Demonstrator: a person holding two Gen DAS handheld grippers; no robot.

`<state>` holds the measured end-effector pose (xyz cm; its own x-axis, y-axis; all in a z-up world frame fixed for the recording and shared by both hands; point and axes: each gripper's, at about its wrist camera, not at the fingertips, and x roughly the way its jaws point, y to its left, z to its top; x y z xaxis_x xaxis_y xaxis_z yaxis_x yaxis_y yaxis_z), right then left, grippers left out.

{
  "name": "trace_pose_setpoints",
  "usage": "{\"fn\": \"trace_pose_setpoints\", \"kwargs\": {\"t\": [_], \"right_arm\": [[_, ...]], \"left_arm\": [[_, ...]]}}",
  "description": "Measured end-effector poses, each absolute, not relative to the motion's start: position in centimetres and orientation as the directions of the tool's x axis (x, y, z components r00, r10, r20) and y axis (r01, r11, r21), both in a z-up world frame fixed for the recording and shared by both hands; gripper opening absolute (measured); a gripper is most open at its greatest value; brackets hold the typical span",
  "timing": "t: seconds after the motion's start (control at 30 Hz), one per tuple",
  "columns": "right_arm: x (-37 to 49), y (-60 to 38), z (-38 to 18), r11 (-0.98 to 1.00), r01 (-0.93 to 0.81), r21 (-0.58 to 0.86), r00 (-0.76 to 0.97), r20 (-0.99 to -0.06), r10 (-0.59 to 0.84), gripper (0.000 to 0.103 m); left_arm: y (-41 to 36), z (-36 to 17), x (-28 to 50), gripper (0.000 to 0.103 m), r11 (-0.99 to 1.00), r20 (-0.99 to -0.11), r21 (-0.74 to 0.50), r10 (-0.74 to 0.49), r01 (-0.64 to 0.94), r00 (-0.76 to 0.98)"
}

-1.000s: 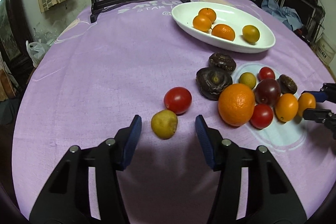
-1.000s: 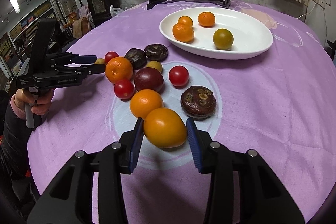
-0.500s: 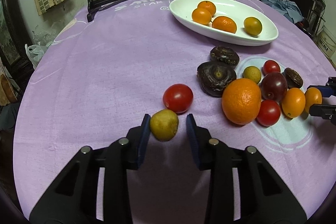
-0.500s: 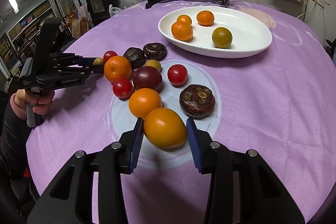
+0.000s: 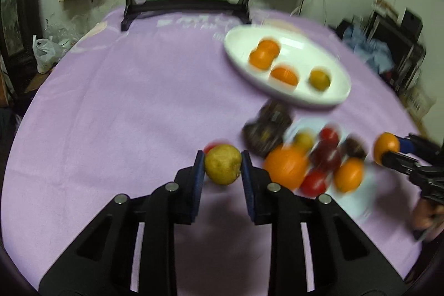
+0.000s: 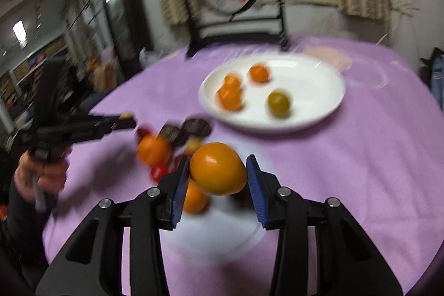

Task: Organize fruits
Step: 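Place the orange and kumquat on the white plate, opening both tools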

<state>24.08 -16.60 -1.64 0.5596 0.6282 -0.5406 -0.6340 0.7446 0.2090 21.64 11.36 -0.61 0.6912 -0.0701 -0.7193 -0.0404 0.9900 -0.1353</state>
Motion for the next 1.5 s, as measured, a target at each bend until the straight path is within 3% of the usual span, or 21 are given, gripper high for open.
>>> {"fn": "trace_pose_setpoints", "kwargs": {"t": [0.1, 0.23, 0.53, 0.6, 0.63, 0.67, 0.83, 1.1, 1.3, 1.5], "right_arm": [[27.5, -17.1, -0.8, 0.800, -0.548, 0.243, 0.638, -0.497, 0.588, 0.042], [32.1, -17.0, -1.2, 0.843, -0.454, 0.288, 0.671, -0.512, 0.537, 0.042], [37.7, -17.4, -3.2, 0.853, -0.383, 0.354, 0.638, -0.567, 0.521, 0.046], [37.8, -17.4, -3.1, 0.852, -0.382, 0.357, 0.630, -0.574, 0.523, 0.046], [37.6, -17.4, -2.9, 0.846, -0.391, 0.362, 0.624, -0.572, 0.533, 0.046], [37.3, -17.6, -2.6, 0.839, -0.401, 0.367, 0.622, -0.564, 0.544, 0.046], [34.5, -17.6, -1.5, 0.815, -0.481, 0.323, 0.604, -0.552, 0.576, 0.047], [29.9, -16.7, -3.0, 0.783, -0.567, 0.256, 0.510, -0.638, 0.577, 0.047], [27.9, -16.0, -4.2, 0.775, -0.597, 0.209, 0.473, -0.688, 0.550, 0.047], [27.0, -15.7, -4.7, 0.778, -0.602, 0.180, 0.469, -0.708, 0.528, 0.047]], "left_arm": [[9.3, 1.5, 24.4, 0.026, 0.992, -0.678, -0.124, -0.066, -0.025, 0.732], [6.4, 2.7, 29.1, 0.026, 0.991, -0.667, -0.133, -0.113, 0.031, 0.736], [2.2, 0.3, 35.7, 0.027, 0.993, -0.729, -0.105, -0.111, 0.050, 0.675], [2.4, 0.5, 35.7, 0.049, 0.993, -0.728, -0.111, -0.108, 0.040, 0.676], [2.6, 1.0, 35.3, 0.071, 0.994, -0.715, -0.103, -0.095, 0.031, 0.693], [2.9, 1.5, 34.8, 0.081, 0.995, -0.699, -0.095, -0.082, 0.021, 0.710], [5.3, 3.8, 31.6, 0.096, 0.993, -0.629, -0.117, -0.076, 0.002, 0.774], [11.2, 1.7, 26.8, 0.098, 0.983, -0.631, -0.080, 0.077, -0.164, 0.772], [14.7, 0.9, 24.8, 0.098, 0.952, -0.652, -0.192, 0.058, -0.239, 0.756], [15.2, 0.7, 24.0, 0.098, 0.944, -0.653, -0.197, 0.075, -0.265, 0.753]]}}
